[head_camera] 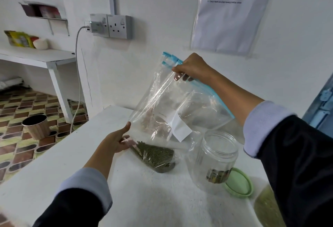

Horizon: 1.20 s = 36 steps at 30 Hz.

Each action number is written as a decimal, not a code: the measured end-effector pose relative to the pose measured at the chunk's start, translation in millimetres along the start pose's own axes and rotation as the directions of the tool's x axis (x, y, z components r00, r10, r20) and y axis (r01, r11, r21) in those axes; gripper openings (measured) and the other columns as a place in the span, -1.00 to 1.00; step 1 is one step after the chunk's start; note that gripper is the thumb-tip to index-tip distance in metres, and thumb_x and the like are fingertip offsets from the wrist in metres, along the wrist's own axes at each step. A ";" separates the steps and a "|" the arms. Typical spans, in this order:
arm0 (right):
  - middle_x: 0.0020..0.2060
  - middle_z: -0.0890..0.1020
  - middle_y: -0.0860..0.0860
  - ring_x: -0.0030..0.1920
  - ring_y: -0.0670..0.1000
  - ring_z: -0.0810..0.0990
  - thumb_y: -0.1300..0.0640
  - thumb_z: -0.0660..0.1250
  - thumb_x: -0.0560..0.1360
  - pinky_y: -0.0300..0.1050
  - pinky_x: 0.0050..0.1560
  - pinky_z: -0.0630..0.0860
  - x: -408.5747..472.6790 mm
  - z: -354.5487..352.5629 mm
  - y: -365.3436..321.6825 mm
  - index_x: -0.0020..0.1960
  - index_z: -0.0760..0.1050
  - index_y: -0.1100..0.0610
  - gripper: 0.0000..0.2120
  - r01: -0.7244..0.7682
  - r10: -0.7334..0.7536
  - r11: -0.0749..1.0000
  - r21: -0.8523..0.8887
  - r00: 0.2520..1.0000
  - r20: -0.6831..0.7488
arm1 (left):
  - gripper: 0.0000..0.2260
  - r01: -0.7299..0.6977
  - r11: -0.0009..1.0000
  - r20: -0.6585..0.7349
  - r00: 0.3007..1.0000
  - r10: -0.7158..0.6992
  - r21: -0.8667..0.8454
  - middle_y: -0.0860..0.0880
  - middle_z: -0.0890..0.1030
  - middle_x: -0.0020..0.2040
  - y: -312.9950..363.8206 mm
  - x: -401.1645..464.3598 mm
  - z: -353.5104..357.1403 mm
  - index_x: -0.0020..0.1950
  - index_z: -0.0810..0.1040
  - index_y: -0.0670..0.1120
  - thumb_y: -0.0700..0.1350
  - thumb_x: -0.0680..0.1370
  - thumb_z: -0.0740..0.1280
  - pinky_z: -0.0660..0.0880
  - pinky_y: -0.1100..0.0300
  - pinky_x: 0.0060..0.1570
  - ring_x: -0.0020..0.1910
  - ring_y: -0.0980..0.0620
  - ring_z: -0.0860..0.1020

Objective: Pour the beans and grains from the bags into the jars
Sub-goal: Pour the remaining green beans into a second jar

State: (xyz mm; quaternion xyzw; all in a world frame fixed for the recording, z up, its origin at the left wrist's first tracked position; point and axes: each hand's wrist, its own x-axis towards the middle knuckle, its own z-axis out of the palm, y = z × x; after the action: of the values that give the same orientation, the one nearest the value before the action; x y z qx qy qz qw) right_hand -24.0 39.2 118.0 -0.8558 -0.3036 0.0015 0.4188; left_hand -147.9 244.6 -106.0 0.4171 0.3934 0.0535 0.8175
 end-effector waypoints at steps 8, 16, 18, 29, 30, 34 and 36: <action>-0.23 0.69 0.05 -0.37 -0.08 0.54 0.12 0.35 0.48 -0.31 -0.34 0.44 -9.4 -9.2 -12.1 -0.06 0.59 0.26 -0.81 0.057 -0.056 0.994 0.089 0.998 -0.013 | -0.72 -0.140 0.971 0.185 0.967 0.177 -0.194 0.07 0.57 -0.02 -16.0 -1.3 1.1 -0.06 0.50 0.00 0.19 0.55 0.21 0.37 0.06 -0.06 -0.02 0.08 0.53; -0.31 0.69 0.02 -0.38 -0.09 0.57 0.13 0.35 0.50 -0.28 -0.24 0.47 -18.8 -20.9 -36.4 -0.21 0.63 0.28 -0.77 0.150 -0.153 0.979 0.139 0.988 0.013 | -0.79 -0.247 0.926 0.317 0.888 0.334 -0.284 0.08 0.61 0.03 -6.7 -5.6 16.1 -0.07 0.48 0.03 0.13 0.56 0.18 0.36 0.11 -0.12 0.04 0.10 0.50; -0.37 0.68 -0.02 -0.41 -0.11 0.56 0.13 0.36 0.49 -0.25 -0.22 0.48 -22.1 -28.3 -40.6 -0.24 0.62 0.27 -0.77 0.174 -0.175 0.971 0.167 0.985 -0.006 | -0.75 -0.290 0.923 0.349 0.862 0.367 -0.255 0.04 0.59 0.12 0.3 -3.1 16.9 0.04 0.48 0.02 0.12 0.61 0.11 0.35 0.03 0.06 0.15 0.05 0.49; -0.31 0.70 0.00 -0.34 -0.08 0.59 0.15 0.36 0.50 -0.23 -0.17 0.51 -46.7 -81.8 -19.0 -0.21 0.63 0.22 -0.82 0.236 -0.173 0.922 0.308 0.961 -0.217 | -0.82 -0.690 0.705 0.230 0.668 0.708 -0.167 0.02 0.65 -0.21 85.7 -38.1 32.6 -0.09 0.53 -0.05 -0.20 0.62 0.17 0.45 0.13 -0.12 -0.22 0.05 0.63; -0.30 0.70 -0.01 -0.31 -0.07 0.60 0.15 0.36 0.49 -0.24 -0.17 0.51 -49.1 -86.0 -16.2 -0.20 0.64 0.21 -0.83 0.244 -0.177 0.919 0.311 0.957 -0.228 | -0.82 -0.748 0.657 0.210 0.631 0.747 -0.089 -0.01 0.64 -0.20 94.0 -44.4 36.2 -0.09 0.53 -0.07 -0.23 0.62 0.17 0.45 0.15 -0.16 -0.25 0.05 0.62; -0.28 0.71 -0.01 -0.27 -0.06 0.62 0.18 0.40 0.47 -0.31 -0.22 0.50 -57.3 -98.1 -8.3 -0.19 0.66 0.18 -0.90 0.250 -0.179 0.921 0.298 0.952 -0.248 | -0.81 -0.901 0.308 0.198 0.376 0.905 0.305 -0.16 0.58 -0.28 124.4 -64.6 49.4 -0.13 0.54 -0.17 -0.34 0.60 0.18 0.50 0.13 -0.30 -0.45 0.09 0.60; -0.27 0.71 -0.01 -0.27 -0.05 0.63 0.18 0.40 0.46 -0.31 -0.21 0.49 -59.9 -102.5 -4.4 -0.17 0.66 0.19 -0.90 0.241 -0.154 0.920 0.308 0.947 -0.282 | -0.83 -0.909 0.245 0.184 0.319 0.930 0.336 -0.16 0.57 -0.31 136.1 -72.2 54.5 -0.10 0.54 -0.22 -0.34 0.60 0.18 0.53 0.18 -0.33 -0.47 0.11 0.59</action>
State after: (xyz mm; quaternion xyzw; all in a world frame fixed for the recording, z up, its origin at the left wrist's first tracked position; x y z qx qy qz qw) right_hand -48.8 -63.4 172.6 -0.7290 -0.3286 -0.0977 0.5925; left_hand -127.1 267.7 54.4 0.7151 0.0993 0.4537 0.5224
